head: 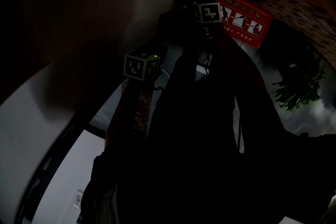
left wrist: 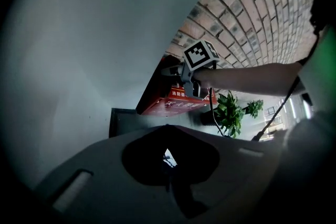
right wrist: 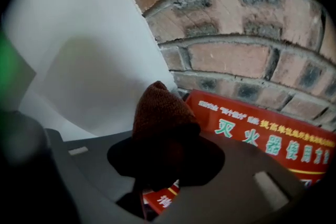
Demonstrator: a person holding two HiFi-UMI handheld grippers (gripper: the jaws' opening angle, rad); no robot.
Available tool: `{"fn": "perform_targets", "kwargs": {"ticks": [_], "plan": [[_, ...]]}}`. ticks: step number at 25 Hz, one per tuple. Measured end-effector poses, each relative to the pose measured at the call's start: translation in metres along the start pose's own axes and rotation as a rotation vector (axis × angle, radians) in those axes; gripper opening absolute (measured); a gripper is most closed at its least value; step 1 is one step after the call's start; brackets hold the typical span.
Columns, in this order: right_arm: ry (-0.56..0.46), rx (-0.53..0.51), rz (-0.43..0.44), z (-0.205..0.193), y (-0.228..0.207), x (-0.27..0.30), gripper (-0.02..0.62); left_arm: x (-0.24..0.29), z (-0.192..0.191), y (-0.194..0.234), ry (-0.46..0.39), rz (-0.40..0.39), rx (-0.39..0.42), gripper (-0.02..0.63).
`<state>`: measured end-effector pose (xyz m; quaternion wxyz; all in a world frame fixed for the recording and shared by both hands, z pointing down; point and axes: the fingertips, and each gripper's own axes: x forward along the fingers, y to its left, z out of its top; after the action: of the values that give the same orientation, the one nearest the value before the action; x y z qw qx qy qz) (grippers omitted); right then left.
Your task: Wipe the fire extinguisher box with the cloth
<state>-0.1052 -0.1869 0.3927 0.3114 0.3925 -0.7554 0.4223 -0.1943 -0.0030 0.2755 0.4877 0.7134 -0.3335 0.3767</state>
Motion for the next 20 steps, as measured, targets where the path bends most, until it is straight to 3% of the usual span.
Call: {"fn": "perform_targets", "kwargs": {"ticks": [4, 9, 12, 20], "plan": [[-0.031, 0.09, 0.199, 0.006, 0.027, -0.014, 0.133, 0.0, 0.003, 0.0, -0.005, -0.007, 0.017, 0.003], [-0.076, 0.079, 0.266, -0.006, 0.028, -0.055, 0.133, 0.003, 0.013, -0.01, -0.015, -0.022, 0.044, 0.003], [-0.124, 0.108, 0.277, -0.008, 0.013, -0.088, 0.133, 0.005, 0.018, -0.02, -0.022, -0.032, 0.052, 0.003], [-0.204, 0.196, 0.167, -0.017, -0.075, -0.162, 0.133, 0.024, 0.039, -0.06, -0.001, -0.059, 0.122, 0.003]]}}
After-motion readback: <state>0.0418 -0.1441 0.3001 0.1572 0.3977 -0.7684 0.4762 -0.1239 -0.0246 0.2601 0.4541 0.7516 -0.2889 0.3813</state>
